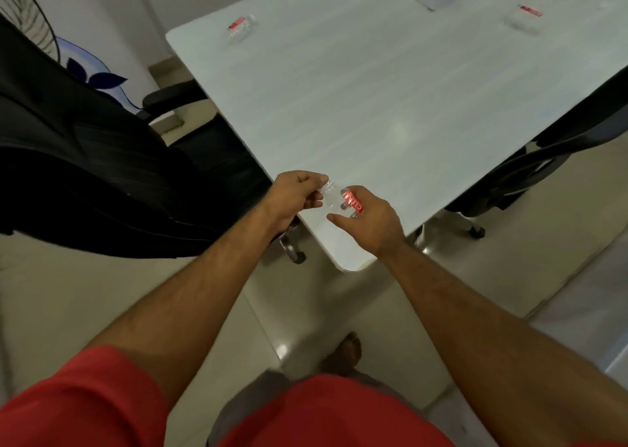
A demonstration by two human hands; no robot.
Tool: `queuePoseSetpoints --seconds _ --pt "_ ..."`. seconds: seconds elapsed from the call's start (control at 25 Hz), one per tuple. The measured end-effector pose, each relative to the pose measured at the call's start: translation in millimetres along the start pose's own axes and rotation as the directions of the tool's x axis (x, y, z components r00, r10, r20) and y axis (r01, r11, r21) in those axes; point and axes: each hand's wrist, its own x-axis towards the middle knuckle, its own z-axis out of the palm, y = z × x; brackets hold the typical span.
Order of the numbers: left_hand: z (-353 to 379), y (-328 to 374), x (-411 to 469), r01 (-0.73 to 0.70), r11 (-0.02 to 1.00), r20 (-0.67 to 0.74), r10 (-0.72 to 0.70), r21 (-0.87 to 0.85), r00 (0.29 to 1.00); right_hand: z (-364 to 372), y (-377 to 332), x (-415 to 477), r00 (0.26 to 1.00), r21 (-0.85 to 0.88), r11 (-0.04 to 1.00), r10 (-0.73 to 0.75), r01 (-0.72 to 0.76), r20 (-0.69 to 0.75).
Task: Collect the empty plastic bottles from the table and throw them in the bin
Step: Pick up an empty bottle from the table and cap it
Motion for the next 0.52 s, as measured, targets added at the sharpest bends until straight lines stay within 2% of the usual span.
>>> queuePoseSetpoints --seconds 0.12,0.2,0.36,0.44,0.52 --pt "-43 -10 -35 0.010 0.986 -0.088 0.005 0.165 0.996 28 -29 -26 0.982 -0.115 0.977 -0.185 0.180 -0.036" --pt "-80 -21 -70 0.063 0.973 -0.125 -0.036 0.221 0.991 59 -57 -54 0.971 -0.128 0.964 -0.236 0.232 -0.018" --pt "-171 -63 -154 0.114 0.980 -0.078 -0.102 0.165 0.992 140 -110 -118 0.966 -0.107 0.961 -0.248 0.254 0.068" --pt "-224 -86 -197 0.064 0.989 -0.074 -0.055 0.130 0.996 184 -140 -150 0.952 -0.057 0.956 -0.280 0.288 0.120" --pt "-275 -106 -237 0.022 0.995 -0.130 -0.010 0.092 0.991 225 -172 -172 0.937 0.027 0.961 -0.274 0.275 0.215"
